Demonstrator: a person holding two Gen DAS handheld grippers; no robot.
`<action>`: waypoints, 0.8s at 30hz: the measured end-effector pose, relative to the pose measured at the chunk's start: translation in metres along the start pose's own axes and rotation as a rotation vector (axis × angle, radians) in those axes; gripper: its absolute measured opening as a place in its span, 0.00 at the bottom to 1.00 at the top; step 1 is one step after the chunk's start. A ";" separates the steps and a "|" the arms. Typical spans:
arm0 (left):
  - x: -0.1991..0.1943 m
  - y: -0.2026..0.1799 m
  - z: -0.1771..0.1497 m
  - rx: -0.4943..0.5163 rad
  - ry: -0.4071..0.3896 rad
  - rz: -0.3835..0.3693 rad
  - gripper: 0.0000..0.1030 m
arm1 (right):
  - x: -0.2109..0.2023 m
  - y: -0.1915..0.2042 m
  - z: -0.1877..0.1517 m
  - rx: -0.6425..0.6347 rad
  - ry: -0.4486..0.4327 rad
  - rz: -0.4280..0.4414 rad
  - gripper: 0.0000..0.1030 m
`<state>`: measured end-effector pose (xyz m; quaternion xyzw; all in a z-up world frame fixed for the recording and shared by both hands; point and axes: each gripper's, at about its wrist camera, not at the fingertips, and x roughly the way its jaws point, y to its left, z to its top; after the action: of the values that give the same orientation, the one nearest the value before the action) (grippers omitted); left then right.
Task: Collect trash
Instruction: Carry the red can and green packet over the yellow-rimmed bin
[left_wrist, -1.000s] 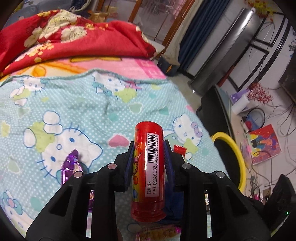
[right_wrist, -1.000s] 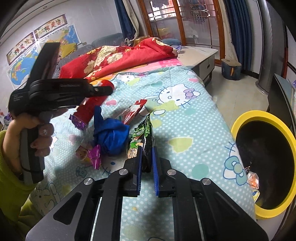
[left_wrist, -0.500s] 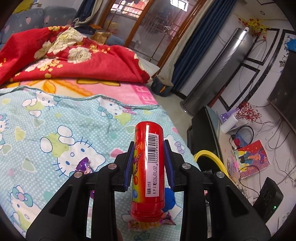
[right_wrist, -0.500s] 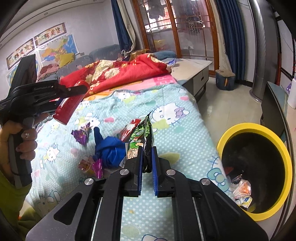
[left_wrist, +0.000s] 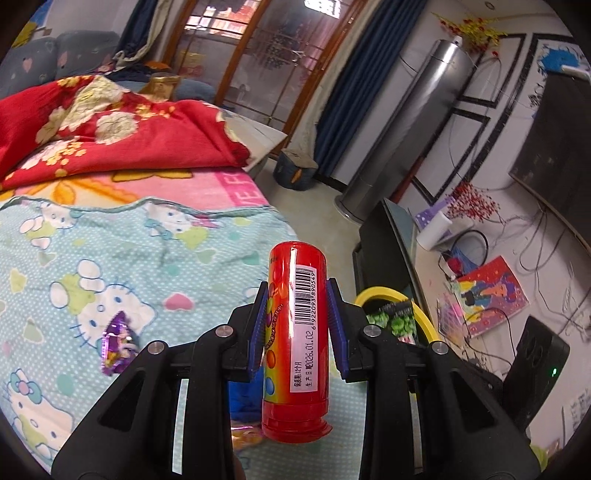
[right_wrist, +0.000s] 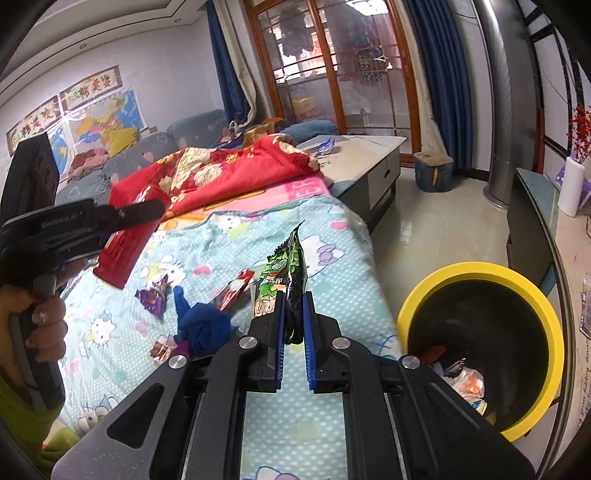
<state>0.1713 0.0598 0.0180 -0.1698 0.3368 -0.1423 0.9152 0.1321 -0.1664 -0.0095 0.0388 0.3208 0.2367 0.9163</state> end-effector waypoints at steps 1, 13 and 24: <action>0.002 -0.004 -0.001 0.007 0.004 -0.004 0.22 | -0.002 -0.003 0.001 0.005 -0.006 -0.005 0.09; 0.019 -0.050 -0.013 0.096 0.037 -0.058 0.22 | -0.021 -0.039 0.015 0.070 -0.066 -0.072 0.09; 0.030 -0.083 -0.025 0.165 0.068 -0.097 0.22 | -0.036 -0.073 0.021 0.134 -0.112 -0.143 0.09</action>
<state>0.1648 -0.0317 0.0170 -0.1049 0.3459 -0.2195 0.9062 0.1506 -0.2461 0.0112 0.0901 0.2860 0.1465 0.9427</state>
